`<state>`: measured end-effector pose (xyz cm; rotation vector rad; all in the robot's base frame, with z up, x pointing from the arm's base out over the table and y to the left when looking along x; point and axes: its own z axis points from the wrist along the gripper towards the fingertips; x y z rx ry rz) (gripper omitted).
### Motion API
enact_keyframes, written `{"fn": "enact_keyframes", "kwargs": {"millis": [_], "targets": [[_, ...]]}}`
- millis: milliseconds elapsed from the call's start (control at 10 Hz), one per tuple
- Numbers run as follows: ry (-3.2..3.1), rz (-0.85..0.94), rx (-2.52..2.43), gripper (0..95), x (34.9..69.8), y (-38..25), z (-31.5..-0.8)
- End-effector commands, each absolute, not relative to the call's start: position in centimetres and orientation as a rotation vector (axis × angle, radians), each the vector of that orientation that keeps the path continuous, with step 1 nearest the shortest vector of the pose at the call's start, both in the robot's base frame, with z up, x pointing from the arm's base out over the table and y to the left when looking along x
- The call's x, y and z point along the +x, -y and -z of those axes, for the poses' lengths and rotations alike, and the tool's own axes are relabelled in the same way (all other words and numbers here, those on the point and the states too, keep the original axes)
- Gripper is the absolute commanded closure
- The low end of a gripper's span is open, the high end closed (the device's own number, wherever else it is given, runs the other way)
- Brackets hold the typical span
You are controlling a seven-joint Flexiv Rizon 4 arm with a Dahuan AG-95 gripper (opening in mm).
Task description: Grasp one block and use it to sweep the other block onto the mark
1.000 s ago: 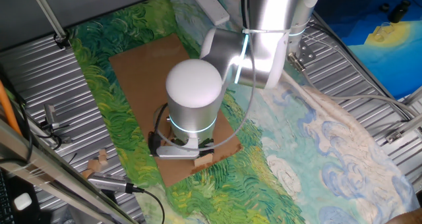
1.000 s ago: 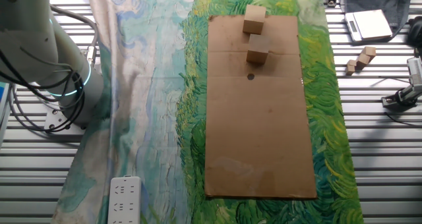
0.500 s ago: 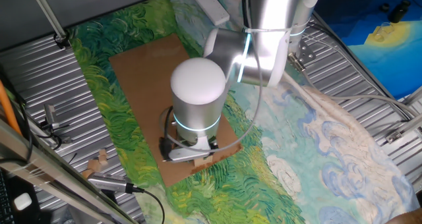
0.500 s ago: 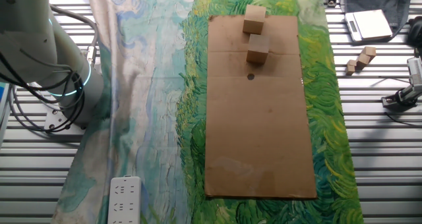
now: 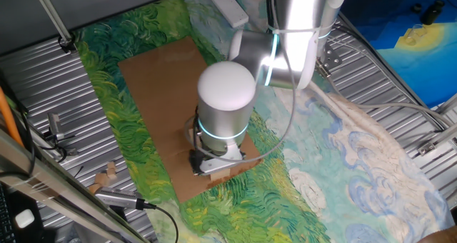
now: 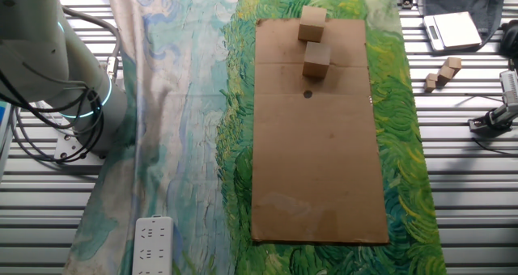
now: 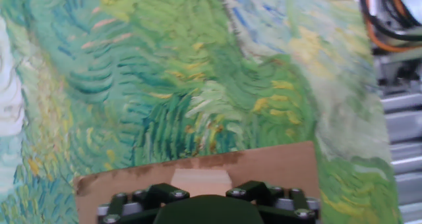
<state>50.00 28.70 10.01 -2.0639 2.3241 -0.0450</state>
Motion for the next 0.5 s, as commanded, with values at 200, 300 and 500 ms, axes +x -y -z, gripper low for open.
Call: {"fn": "enact_keyframes", "kwargs": {"millis": [200,300,500], "targets": [[-2.311,0.04,-2.076,0.0,49.8,-28.8,-8.5],[-2.305,0.04,-2.084,0.0,49.7,-28.8,-8.2],[-2.305,0.036,-2.082,0.0,49.6,-28.5,-7.5]]}}
